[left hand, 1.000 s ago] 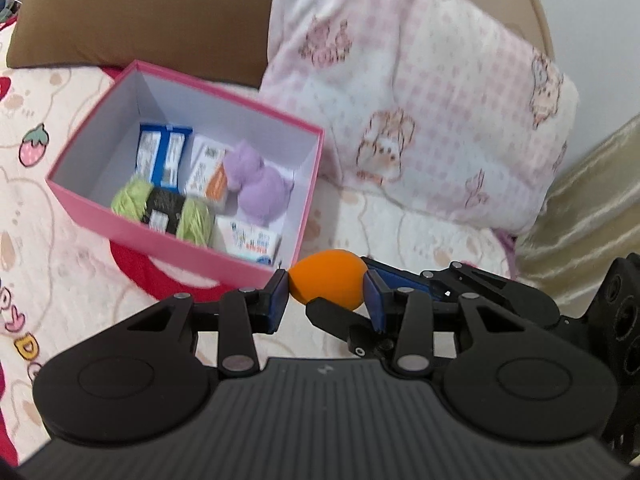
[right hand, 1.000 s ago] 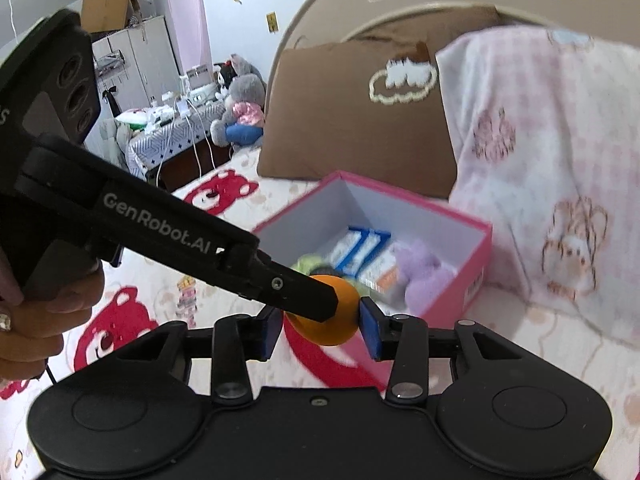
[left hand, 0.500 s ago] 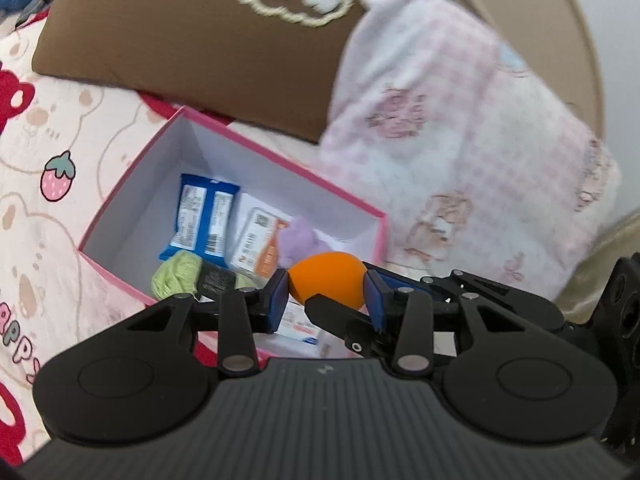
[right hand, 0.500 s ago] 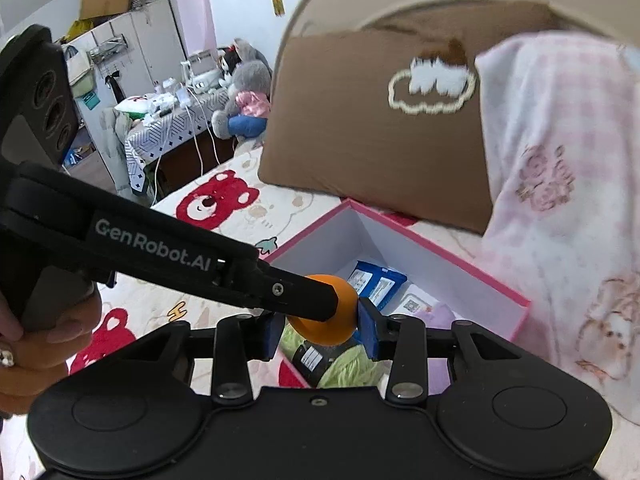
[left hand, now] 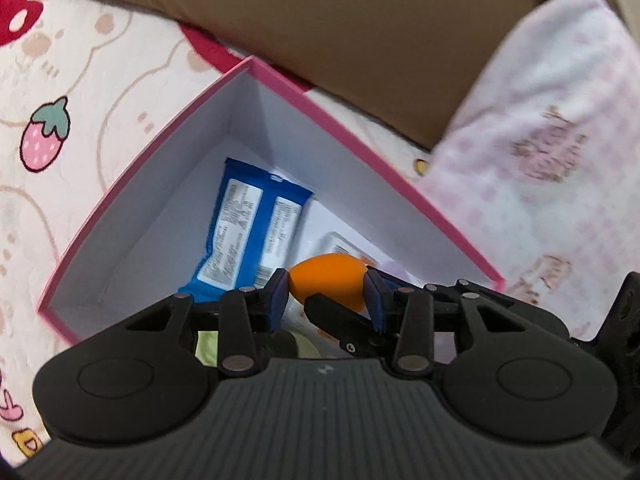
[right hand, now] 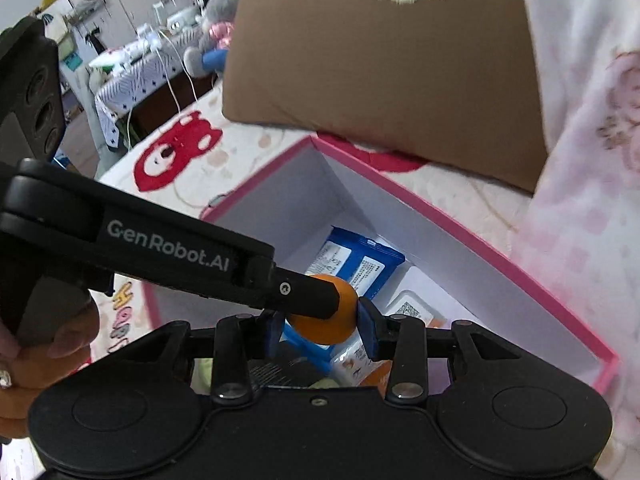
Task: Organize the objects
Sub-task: 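Lower the orange sponge into the pink box beside the yarn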
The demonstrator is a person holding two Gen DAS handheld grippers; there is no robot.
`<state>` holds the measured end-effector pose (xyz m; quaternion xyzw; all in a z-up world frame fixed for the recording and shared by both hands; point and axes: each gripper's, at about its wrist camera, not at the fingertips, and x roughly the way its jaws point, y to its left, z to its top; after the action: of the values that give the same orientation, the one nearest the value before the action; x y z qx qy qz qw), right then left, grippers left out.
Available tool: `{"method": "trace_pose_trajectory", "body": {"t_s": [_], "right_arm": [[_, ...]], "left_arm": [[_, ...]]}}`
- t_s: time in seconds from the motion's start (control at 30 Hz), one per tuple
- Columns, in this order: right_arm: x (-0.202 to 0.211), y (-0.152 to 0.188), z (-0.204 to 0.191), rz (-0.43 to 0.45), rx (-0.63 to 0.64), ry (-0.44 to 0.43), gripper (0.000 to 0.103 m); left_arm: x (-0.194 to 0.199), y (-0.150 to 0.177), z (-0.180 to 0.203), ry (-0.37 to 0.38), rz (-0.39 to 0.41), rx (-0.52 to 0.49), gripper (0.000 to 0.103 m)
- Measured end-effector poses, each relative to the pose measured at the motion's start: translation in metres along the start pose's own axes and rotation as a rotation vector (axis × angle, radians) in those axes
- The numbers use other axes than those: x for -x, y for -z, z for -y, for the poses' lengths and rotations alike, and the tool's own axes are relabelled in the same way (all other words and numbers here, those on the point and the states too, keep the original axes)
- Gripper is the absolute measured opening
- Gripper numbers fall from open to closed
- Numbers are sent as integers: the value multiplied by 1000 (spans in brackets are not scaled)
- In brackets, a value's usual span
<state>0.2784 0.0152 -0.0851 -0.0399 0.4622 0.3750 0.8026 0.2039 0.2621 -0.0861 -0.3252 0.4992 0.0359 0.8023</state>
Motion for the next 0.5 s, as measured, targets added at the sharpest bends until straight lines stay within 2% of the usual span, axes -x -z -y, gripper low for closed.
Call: {"method": "trace_pose_trajectory", "body": {"t_s": [0.23,0.43,0.5], "right_arm": [[-24,3,13,-48,-38,-1,45],[-28,18,6,-93,-53,-57,45],[-26,22,1,-89,-23,-39,45]], "left_arm": [[-30,-8,-15,-1,-34,33,40],[-33,-5,-18,-41,-24,18,40],[-33,-4,-18,-39,-40,12,39]]}}
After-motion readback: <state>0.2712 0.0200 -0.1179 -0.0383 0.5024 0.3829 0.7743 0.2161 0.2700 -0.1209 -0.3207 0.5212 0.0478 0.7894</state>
